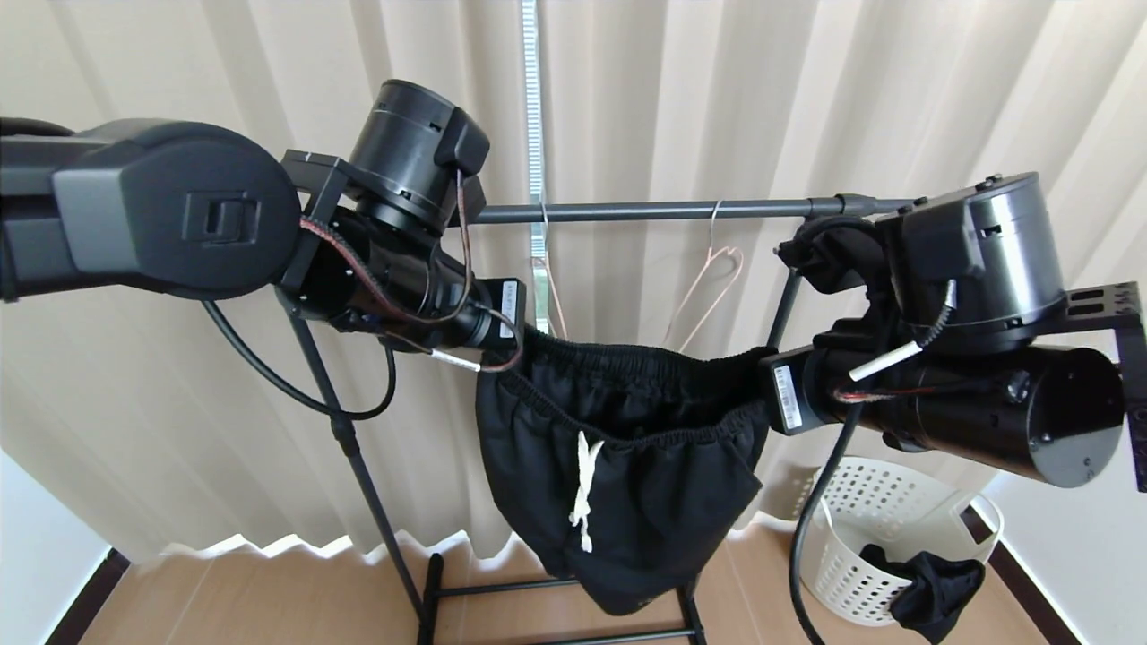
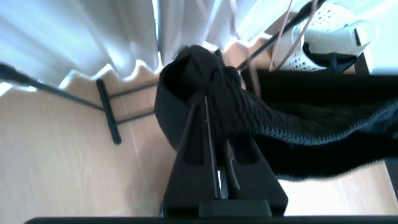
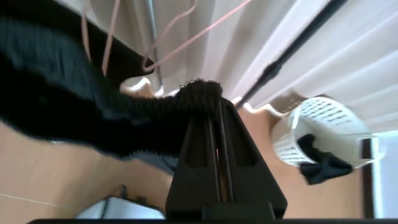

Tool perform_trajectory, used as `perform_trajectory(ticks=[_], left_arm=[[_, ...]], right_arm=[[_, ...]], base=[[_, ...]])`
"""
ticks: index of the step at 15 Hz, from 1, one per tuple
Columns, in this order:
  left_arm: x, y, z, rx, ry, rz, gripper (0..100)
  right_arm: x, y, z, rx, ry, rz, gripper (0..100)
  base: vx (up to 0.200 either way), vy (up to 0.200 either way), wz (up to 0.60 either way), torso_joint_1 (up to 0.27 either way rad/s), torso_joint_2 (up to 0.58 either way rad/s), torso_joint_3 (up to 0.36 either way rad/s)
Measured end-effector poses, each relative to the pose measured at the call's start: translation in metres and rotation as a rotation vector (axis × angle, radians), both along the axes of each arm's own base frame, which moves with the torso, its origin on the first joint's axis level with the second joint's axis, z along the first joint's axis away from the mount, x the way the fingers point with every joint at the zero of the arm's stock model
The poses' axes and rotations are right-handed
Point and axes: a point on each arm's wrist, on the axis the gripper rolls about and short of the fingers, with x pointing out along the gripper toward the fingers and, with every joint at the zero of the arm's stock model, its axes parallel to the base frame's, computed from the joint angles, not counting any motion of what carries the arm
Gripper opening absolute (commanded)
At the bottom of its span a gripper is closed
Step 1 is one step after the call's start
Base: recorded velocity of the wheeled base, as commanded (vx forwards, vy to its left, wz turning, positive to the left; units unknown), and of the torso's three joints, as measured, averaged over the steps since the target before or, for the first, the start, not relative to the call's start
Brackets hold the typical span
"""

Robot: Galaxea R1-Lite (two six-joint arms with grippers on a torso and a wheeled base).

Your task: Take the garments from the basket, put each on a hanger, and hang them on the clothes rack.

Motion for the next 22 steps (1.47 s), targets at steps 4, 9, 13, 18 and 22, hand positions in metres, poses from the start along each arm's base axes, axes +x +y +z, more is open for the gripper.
perform_trajectory(ticks=[4, 9, 13, 18, 22], left_arm=[[0.011, -0.010, 0.003, -0.007, -0.023, -0.011, 0], [0.012, -0.015, 0.013, -0.030, -0.057, -0.020, 0], [0.008, -0.023, 0.018, -0.043, -0.078, -0.040, 0], [-0.001, -0.035, 0.026, -0.058, -0.099, -0.079, 0], [-0.008, -0.040, 0.020, -0.035, -0.079, -0.107, 0]], right_arm=[[-0.013, -0.009, -0.013, -0.093, 0.020, 0.020, 100], [-0.027, -0.020, -0.034, -0.239, 0.074, 0.138, 100], [-0.043, -0.029, -0.044, -0.221, 0.145, 0.395, 100], [-0.045, -0.034, -0.041, -0.102, 0.077, 0.578, 100], [-0.029, -0.020, -0.030, 0.193, -0.113, 0.506, 100]], base=[[0.000, 0.000, 0.00, 0.000, 0.00, 0.000], [0.000, 0.000, 0.00, 0.000, 0.00, 0.000], [0.000, 0.000, 0.00, 0.000, 0.00, 0.000], [0.000, 0.000, 0.00, 0.000, 0.00, 0.000], [0.000, 0.000, 0.00, 0.000, 0.00, 0.000]])
